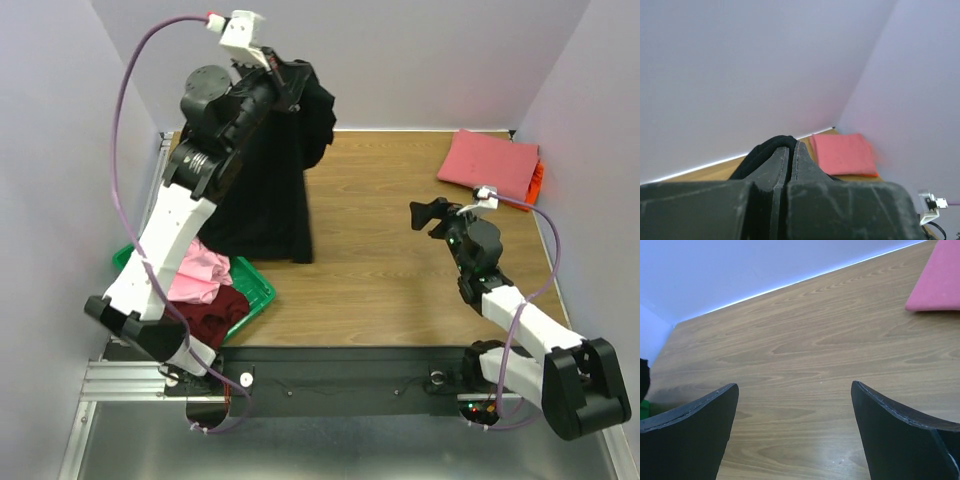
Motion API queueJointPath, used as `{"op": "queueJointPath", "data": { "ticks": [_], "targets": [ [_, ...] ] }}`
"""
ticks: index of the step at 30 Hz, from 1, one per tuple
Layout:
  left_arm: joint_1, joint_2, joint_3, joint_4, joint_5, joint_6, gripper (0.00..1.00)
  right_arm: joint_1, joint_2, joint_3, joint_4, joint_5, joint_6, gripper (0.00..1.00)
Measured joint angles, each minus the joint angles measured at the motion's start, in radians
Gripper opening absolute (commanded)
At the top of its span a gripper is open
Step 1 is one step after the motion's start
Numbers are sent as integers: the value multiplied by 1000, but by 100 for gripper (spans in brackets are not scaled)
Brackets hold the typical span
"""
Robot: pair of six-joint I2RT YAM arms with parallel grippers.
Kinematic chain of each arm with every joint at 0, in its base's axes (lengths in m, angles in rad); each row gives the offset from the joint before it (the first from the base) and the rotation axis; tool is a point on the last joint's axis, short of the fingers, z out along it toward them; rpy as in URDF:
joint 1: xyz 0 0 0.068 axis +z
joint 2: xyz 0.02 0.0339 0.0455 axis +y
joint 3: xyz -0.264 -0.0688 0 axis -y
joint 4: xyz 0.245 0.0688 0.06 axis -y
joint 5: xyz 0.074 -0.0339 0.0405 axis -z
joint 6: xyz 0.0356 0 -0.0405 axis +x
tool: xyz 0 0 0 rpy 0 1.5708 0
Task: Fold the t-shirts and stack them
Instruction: Move the tshirt to the center of the board, then flatten the tshirt out
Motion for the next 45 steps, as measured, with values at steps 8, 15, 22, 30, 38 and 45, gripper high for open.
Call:
{"op": "queueJointPath", "data": {
  "ticks": [8,15,22,30,38,45],
  "targets": [
    [-52,173,150,-1,166,13,0,0,-126,-19,-77,23,3,100],
    [-63,312,161,26,188,14,98,0,-187,-19,-146,45,10,100],
    [-66,560,137,-17,19,5,99,-1,-169,-19,-215,45,14,100],
    [-146,418,-428,114,-202,2,98,-1,-117,-19,-239,84,14,100],
    [-327,424,-543,253,-236,-27,91,-1,-77,-18,-256,98,18,100],
    [-331,523,-543,311,-227,-68,84,-1,-90,-18,-264,99,18,100]
  ]
}}
